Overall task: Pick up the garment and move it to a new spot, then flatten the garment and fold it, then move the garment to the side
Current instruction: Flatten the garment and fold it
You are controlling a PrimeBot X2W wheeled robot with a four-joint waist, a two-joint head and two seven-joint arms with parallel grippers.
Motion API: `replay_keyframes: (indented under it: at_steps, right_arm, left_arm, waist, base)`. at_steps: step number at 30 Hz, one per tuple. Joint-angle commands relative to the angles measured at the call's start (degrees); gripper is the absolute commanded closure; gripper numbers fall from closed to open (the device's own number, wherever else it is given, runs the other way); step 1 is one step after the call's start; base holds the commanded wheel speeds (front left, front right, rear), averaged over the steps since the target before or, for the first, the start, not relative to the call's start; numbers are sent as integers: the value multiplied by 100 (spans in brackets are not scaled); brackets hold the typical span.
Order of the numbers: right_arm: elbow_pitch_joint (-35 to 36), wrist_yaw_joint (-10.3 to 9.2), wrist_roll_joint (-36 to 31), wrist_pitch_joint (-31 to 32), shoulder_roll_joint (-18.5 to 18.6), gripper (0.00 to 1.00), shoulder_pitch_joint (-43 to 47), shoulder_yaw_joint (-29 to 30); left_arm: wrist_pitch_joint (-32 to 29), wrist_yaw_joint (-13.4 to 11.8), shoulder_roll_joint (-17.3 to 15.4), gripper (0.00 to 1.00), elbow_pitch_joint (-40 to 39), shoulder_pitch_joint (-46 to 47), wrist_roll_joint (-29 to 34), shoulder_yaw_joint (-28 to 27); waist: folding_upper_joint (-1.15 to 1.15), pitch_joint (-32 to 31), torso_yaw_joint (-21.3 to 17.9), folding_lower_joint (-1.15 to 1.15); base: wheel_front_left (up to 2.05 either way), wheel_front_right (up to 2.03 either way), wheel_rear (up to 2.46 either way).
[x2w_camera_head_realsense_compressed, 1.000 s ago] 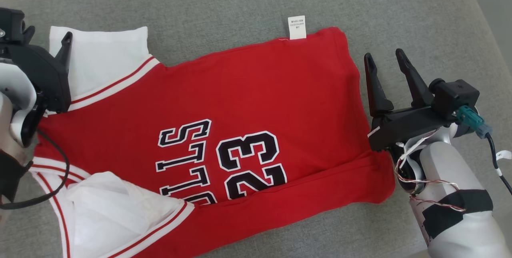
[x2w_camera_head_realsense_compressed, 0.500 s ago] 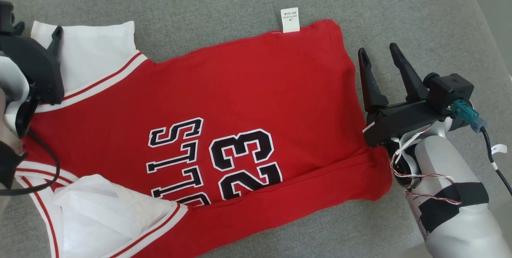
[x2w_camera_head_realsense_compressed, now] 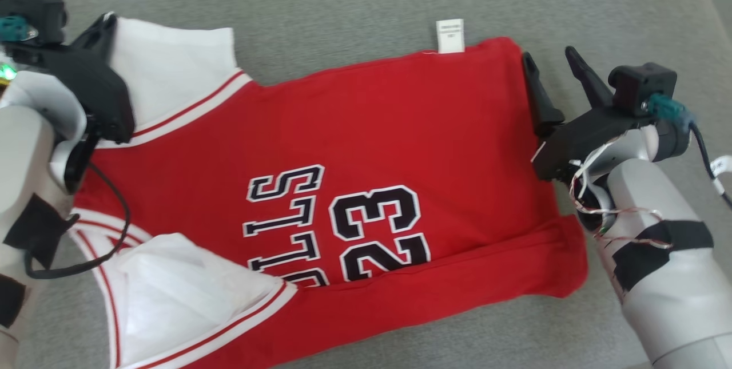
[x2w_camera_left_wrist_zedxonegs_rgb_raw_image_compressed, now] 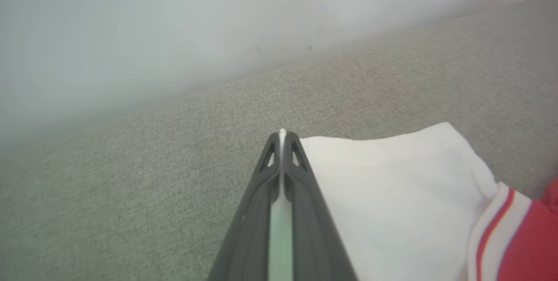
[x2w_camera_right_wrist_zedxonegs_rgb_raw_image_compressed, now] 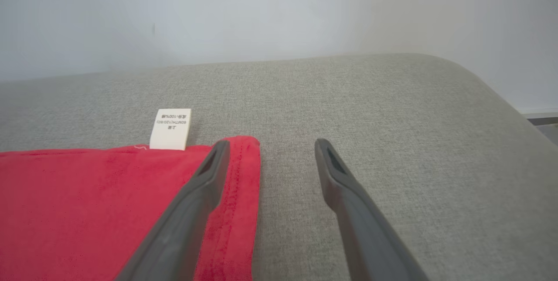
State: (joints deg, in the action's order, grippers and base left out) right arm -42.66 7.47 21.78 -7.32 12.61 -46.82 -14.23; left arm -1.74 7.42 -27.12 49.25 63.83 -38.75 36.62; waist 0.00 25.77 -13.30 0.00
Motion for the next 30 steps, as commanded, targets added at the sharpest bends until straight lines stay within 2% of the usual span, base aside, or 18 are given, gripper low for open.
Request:
replay_keyframes:
  at_steps: [1, 7, 10, 13, 14, 15, 16, 17, 18, 22, 30]
  right_arm:
    - [-104, 7, 59, 34, 23, 0, -99, -15]
    - [-786, 7, 167, 170, 56, 1, -612, -108]
    - [-1191, 7, 206, 292, 49, 18, -865, -138]
    - [-1614, 7, 152, 370, 61, 40, -1111, -126]
    - [-1753, 7, 105, 355, 82, 45, -1177, -108]
    - [-1928, 7, 56, 377, 101, 60, -1207, -93]
    - [-2029, 7, 33, 346, 71, 83, -1237, -106]
    - [-2029, 7, 33, 346, 71, 83, -1237, -106]
    - [-2089, 7, 67, 256, 24, 100, -1300, -79]
    - [-2304, 7, 5, 48, -45, 100, -1449, -139]
    - [-2399, 7, 73, -507, 94, 100, -1683, -201]
  left_arm:
    - [42, 3, 33, 100, -42, 66, -41, 36]
    - [178, 3, 124, 100, -300, 117, -220, 227]
    - [230, 3, 160, 100, -373, 155, -229, 312]
    - [286, 3, 201, 100, -430, 228, -275, 379]
    - [293, 3, 201, 100, -439, 242, -295, 397]
    - [323, 2, 210, 100, -442, 247, -313, 418]
    - [337, -2, 223, 100, -443, 242, -330, 441]
    - [337, -2, 223, 100, -443, 242, -330, 441]
    - [354, -2, 236, 100, -441, 241, -346, 466]
    - [484, -3, 215, 100, -403, 223, -425, 484]
    - [834, -3, 193, 100, -341, 245, -579, 454]
  waist:
    - [0, -6, 198, 0]
    - [0, 101, 470, 0]
    - [0, 178, 551, 0]
    - [0, 231, 623, 0]
    - [0, 242, 642, 0]
    - [0, 251, 661, 0]
    - [0, 256, 679, 0]
    - [0, 256, 679, 0]
    - [0, 256, 697, 0]
    - [0, 186, 735, 0]
    - [0, -100, 803, 0]
  base:
    - [0, 0, 0]
    - [0, 0, 0]
    - [0, 0, 0]
    - [0, 0, 0]
    - [0, 0, 0]
    - [0, 0, 0]
    - [0, 0, 0]
    - [0, 0, 0]
    - [0, 0, 0]
    - [0, 0, 0]
    - [0, 0, 0]
